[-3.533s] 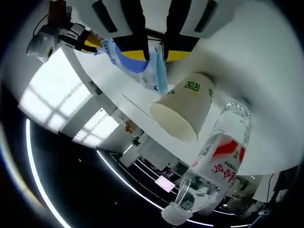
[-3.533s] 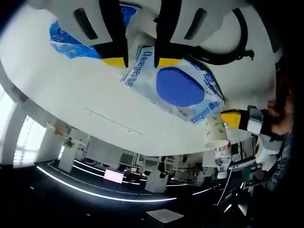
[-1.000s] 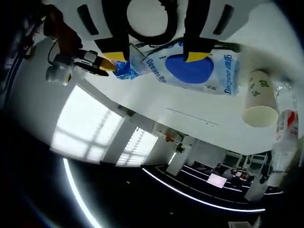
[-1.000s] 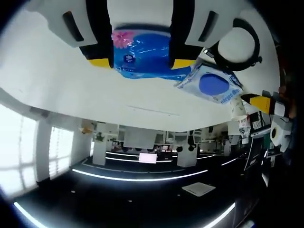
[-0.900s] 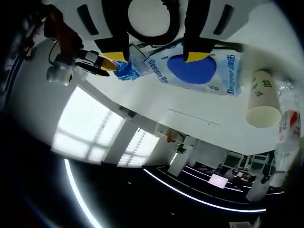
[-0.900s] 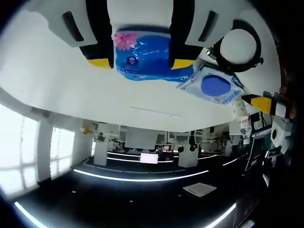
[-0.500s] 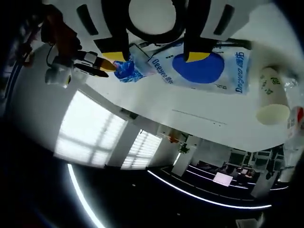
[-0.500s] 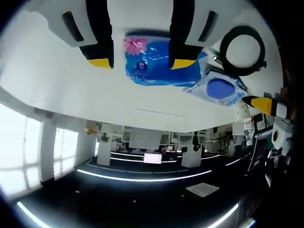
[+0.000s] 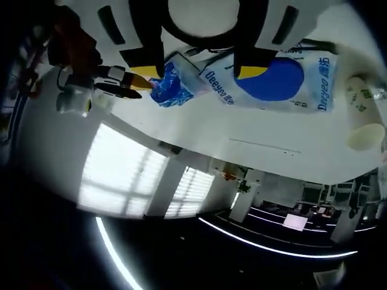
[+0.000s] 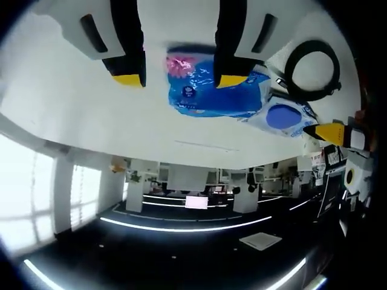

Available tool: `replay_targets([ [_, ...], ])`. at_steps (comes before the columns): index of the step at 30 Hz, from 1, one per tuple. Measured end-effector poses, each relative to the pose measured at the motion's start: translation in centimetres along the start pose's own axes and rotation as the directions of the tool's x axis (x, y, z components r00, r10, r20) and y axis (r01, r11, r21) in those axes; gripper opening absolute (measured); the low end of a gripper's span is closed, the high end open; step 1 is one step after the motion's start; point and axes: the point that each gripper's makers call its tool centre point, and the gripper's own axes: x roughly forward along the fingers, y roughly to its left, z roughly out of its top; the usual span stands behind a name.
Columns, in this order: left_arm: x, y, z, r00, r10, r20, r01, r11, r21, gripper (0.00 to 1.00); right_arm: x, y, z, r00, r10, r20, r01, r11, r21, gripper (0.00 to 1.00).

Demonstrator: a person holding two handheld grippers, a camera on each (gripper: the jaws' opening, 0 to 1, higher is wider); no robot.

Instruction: Arrange the tabletop items into an orderly group along one side of the table until the central work area is clear of visible clutter.

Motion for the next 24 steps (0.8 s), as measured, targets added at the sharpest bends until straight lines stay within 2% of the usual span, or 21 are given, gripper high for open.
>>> replay_targets([
  [5,1.0,-0.8,-0.3,1.0,-0.023,-0.017,0.023,1.0,-0.002,0.44,-0.2,0.0,0.0,1.0,0.007,0.017,-0.007,1.0,0.021,0.43],
  [18,2.7,-1.9,-0.5,0.999,-0.034,-0.021,0.035,0.997,0.073,0.44,-0.4,-0.2,-0.5,1.0,0.01,0.023,-0.011,0.999,0.042,0.41],
  [21,3.4,-2.3,-0.5,0.998,-0.054,-0.017,0.055,0.997,0.056,0.45,-0.4,-0.2,-0.5,0.999,0.008,0.032,-0.01,0.999,0.037,0.41],
  [24,4.0,-1.9,-1.0,0.999,-0.018,-0.046,0.023,0.994,0.104,0.45,-0.4,-0.2,-0.4,0.999,0.01,0.036,-0.011,0.999,0.035,0.42],
])
